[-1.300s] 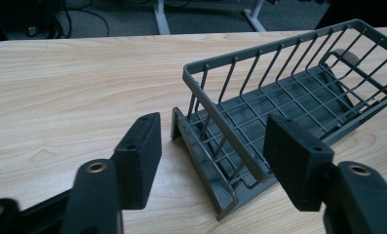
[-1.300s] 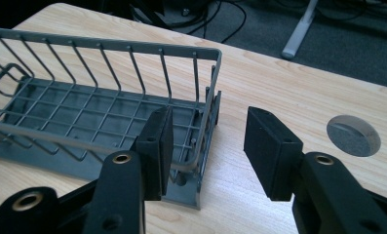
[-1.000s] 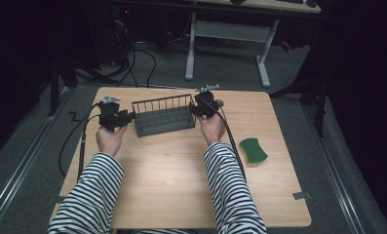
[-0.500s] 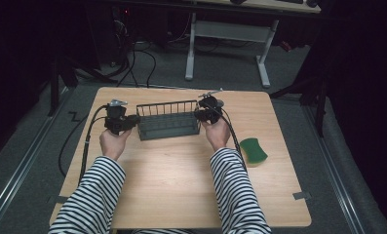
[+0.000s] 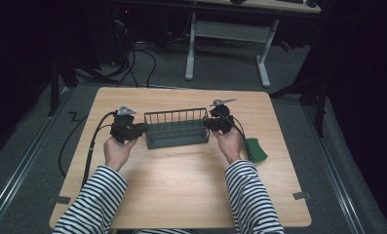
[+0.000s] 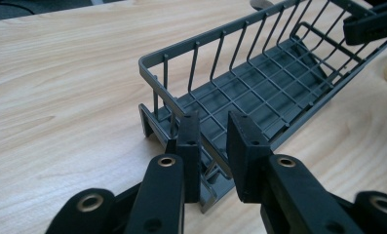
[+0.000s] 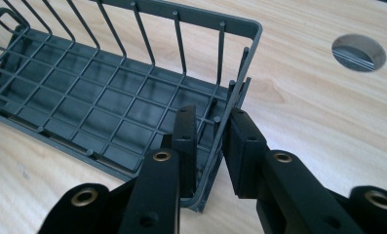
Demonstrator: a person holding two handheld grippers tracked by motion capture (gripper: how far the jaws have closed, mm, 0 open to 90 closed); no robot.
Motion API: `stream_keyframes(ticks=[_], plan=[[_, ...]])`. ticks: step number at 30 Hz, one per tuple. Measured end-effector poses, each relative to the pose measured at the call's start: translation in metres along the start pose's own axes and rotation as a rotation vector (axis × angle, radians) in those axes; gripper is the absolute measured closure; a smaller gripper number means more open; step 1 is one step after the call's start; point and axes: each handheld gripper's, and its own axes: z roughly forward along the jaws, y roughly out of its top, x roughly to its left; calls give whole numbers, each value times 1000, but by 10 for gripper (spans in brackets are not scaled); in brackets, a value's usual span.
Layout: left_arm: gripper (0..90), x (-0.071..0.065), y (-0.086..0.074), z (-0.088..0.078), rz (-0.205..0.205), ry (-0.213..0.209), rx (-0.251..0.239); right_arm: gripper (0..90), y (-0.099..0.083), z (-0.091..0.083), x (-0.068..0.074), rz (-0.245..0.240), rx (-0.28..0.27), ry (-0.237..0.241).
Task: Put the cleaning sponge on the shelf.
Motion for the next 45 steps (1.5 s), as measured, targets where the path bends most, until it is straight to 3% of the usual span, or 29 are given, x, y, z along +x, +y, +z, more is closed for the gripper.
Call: stream_keyframes(ticks=[5,15,22,30,32,37,42,45], plan=[[751,-17,-3,-1,41,-11,5,761,-12,-13,-5,-5,10,3],[741,-32,-13,-8,22,-69,6,753,-33,-32,-6,-12,23,13],[739,-44,-21,-14,35,-92,7,743,-48,-46,-6,-18,30,34],[743,-53,-24,-17,51,-98,7,715,-63,-58,-4,-15,22,43],[734,-54,-25,-16,50,-93,4,668,-63,-59,-4,-23,22,27],[642,-51,-27,-18,42,-83,-12,535,-61,-65,-7,11,-24,36],[502,-44,-32,-21,6,-98,-51,465,-61,-76,-10,17,-74,34],[433,-40,-34,-28,-1,-87,-90,452,-62,-89,-13,19,-132,36]])
